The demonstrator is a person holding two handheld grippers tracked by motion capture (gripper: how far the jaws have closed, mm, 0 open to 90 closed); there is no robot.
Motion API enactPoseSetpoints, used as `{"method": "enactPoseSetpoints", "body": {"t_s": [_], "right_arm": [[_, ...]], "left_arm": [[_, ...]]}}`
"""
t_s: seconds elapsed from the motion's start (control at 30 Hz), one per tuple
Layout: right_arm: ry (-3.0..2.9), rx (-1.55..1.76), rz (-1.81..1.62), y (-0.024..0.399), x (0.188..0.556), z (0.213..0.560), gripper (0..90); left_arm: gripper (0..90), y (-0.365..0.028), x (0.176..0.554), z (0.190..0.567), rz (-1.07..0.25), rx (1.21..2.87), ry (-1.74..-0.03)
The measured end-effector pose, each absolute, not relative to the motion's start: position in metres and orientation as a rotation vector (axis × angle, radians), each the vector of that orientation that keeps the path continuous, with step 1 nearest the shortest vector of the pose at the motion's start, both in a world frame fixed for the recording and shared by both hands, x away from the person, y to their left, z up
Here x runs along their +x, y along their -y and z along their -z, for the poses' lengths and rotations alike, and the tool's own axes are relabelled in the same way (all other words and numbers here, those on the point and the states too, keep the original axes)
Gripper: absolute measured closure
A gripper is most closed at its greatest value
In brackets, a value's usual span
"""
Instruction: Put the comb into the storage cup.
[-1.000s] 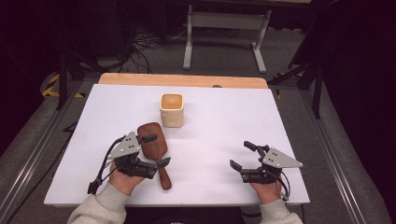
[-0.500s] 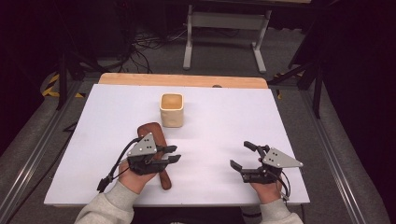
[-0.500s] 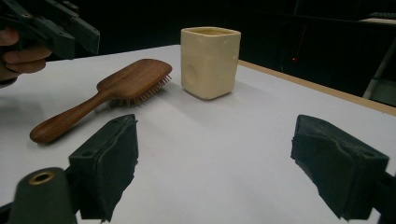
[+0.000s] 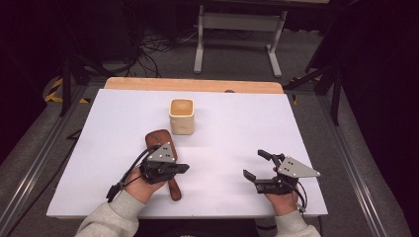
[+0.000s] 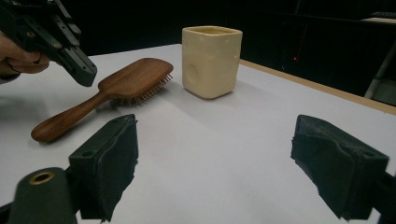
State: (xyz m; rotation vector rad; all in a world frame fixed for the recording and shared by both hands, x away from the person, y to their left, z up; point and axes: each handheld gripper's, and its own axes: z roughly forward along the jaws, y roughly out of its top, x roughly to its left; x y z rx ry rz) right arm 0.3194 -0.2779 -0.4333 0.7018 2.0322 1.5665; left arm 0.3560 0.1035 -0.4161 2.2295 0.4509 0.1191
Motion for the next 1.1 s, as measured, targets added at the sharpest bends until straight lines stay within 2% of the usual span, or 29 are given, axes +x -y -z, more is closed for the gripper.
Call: {"method": "enactPoseSetpoints", "body": {"t_s": [0.57,1.1], "right_arm": [[-2.036,0.700,-1.564,0.278,0.320,0.434,15.1],[-2.042,0.702,-1.563,0.278,0.320,0.434,15.2]], "left_arm": [[90.0,-0.090,0.363,0.432,-0.049,2.502,-0.529],[90.0,-0.097,0.358,0.437,-0.065,2.626,-0.530]]}}
